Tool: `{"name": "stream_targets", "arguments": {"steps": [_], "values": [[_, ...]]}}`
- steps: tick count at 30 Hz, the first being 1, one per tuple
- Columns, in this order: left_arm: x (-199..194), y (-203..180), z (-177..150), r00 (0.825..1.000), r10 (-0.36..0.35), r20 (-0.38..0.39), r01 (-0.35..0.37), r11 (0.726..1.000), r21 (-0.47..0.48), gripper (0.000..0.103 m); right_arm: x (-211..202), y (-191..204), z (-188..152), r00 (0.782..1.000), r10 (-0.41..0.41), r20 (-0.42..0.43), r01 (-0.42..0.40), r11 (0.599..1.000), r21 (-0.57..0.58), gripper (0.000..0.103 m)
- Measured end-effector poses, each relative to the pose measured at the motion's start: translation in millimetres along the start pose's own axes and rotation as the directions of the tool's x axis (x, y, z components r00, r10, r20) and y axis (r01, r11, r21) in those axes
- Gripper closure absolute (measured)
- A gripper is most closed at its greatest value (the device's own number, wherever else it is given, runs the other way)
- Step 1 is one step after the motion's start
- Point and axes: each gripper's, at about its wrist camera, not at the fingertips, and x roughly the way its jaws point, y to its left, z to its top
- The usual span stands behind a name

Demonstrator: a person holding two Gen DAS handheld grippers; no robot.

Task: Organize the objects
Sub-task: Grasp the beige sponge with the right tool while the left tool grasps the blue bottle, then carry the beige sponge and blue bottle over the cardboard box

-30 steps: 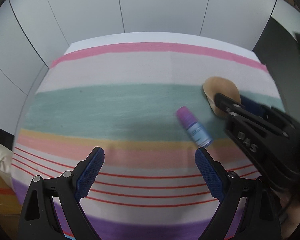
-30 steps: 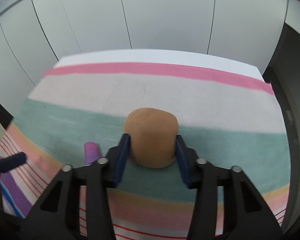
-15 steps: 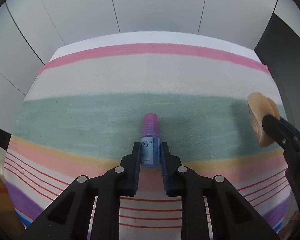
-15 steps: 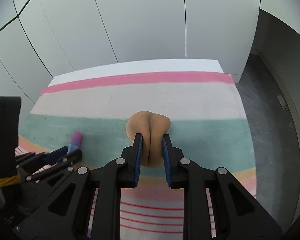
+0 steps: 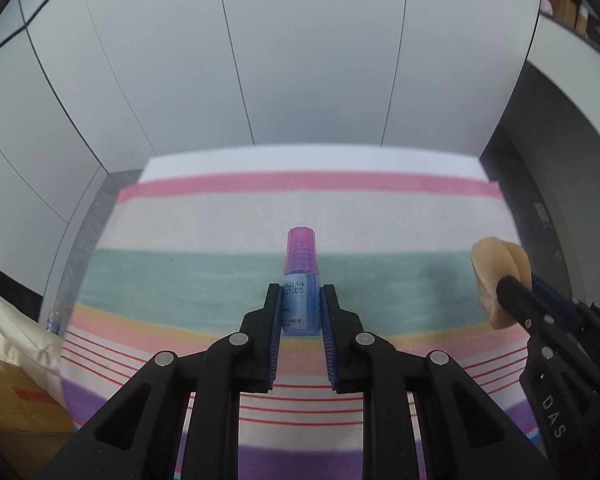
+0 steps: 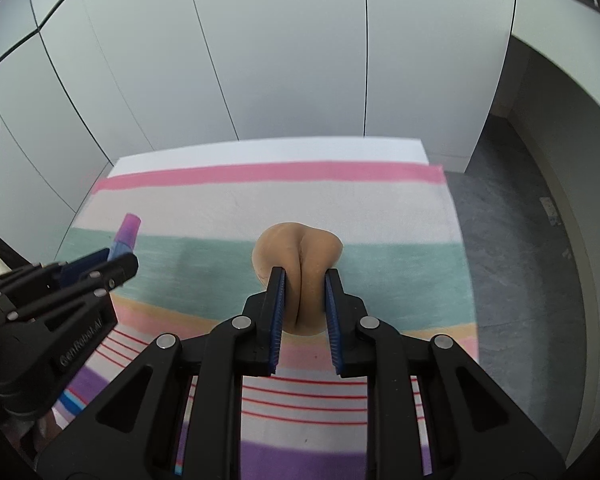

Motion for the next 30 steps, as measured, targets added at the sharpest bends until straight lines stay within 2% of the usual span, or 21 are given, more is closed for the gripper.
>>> {"name": "stream_targets", "arguments": {"steps": [6,14,21,26,30], "values": [[-56,19,11,0.998,-0.001,0.060,0.002,1.000,-0.017,0.084,-49,15,12,0.999,-0.020,0.037,0.021,1.000,-0.019,0.083],[-132,76,4,0.991,0.036,0.126,-0.029,0.998,-0.057,0.084,-110,61,17,0.998,-0.027,0.062,0.030,0.998,-0.050,0.083],[-183,170,-18,0.986,0.111,0.126,-0.092,0.984,-0.151,0.084,-147,136,11,0.997,0.040,0.071,-0.031,0.992,-0.123,0.083],[-207,259,-49,0.979,0.181,0.091,-0.151,0.953,-0.261,0.084,-168,208,-1,0.991,0.117,0.065,-0.099,0.970,-0.223,0.083],[-228,327,-78,0.967,0.245,0.066,-0.210,0.919,-0.333,0.084,-184,278,-20,0.983,0.180,0.039,-0.159,0.937,-0.311,0.083]]}}
